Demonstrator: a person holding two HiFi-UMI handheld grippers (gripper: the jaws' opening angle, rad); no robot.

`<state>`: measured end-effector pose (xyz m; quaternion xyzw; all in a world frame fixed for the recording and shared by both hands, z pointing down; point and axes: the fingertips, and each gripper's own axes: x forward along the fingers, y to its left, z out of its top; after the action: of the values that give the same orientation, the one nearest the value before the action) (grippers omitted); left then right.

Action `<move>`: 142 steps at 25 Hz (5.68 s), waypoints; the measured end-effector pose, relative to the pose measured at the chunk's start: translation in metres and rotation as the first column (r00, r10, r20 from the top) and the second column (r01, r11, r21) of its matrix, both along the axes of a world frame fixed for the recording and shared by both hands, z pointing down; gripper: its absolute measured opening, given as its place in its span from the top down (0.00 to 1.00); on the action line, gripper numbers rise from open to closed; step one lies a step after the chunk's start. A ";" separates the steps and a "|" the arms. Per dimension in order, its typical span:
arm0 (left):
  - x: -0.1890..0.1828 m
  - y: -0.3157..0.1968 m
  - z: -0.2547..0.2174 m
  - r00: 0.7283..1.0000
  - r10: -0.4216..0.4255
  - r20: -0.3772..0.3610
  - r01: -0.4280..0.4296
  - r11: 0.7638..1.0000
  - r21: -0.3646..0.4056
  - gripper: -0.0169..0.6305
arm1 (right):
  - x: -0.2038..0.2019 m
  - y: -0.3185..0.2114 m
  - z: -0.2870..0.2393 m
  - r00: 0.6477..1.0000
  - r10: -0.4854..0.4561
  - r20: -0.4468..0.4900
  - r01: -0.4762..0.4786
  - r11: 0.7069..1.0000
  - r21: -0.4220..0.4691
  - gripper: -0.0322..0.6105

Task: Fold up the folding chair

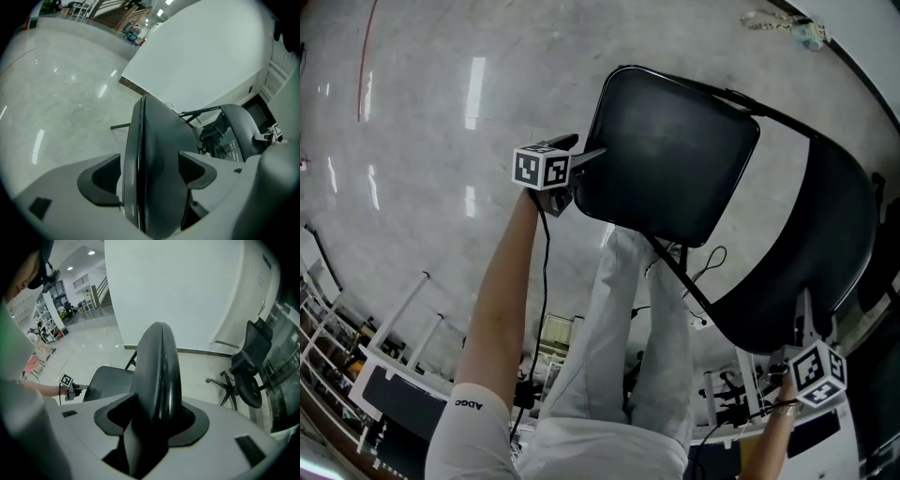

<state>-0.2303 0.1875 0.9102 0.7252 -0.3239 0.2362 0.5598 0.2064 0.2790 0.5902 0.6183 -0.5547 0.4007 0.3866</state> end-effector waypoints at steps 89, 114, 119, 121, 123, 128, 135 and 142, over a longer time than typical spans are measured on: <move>0.448 0.076 -0.285 0.971 0.093 -0.222 -0.074 0.993 0.092 0.32 | 0.268 0.035 -0.113 0.948 -0.044 0.316 0.027 0.998 0.059 0.63; 0.636 0.117 -0.297 0.903 0.395 -0.169 -0.366 0.913 0.179 0.32 | 0.269 0.030 -0.154 0.942 -0.050 0.333 0.026 0.997 0.075 0.63; 0.658 0.121 -0.292 0.903 0.393 -0.174 -0.366 0.915 0.169 0.32 | 0.270 0.031 -0.157 0.945 -0.056 0.322 0.035 0.997 0.070 0.63; 0.665 0.122 -0.290 0.898 0.405 -0.172 -0.379 0.910 0.168 0.32 | 0.268 0.031 -0.157 0.944 -0.049 0.326 0.027 0.997 0.072 0.63; 0.668 0.124 -0.287 0.892 0.422 -0.158 -0.397 0.902 0.168 0.32 | 0.271 0.034 -0.152 0.951 -0.036 0.308 0.018 0.998 0.061 0.63; 0.671 0.131 -0.287 0.875 0.441 -0.200 -0.409 0.894 0.185 0.32 | 0.280 0.043 -0.145 0.951 -0.013 0.307 0.003 0.999 0.033 0.63; 0.636 0.133 -0.307 0.891 0.393 -0.228 -0.367 0.918 0.150 0.32 | 0.288 0.060 -0.130 0.965 0.027 0.260 -0.024 1.000 -0.013 0.64; 0.561 0.108 -0.353 0.933 0.291 -0.211 -0.262 0.952 0.157 0.32 | 0.273 0.054 -0.136 0.961 0.071 0.269 -0.065 0.997 -0.030 0.82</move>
<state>0.3303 0.2956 0.5572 0.8201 -0.1652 0.2054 0.5080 0.4790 0.3327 0.4542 0.5726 -0.5764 0.4999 0.2999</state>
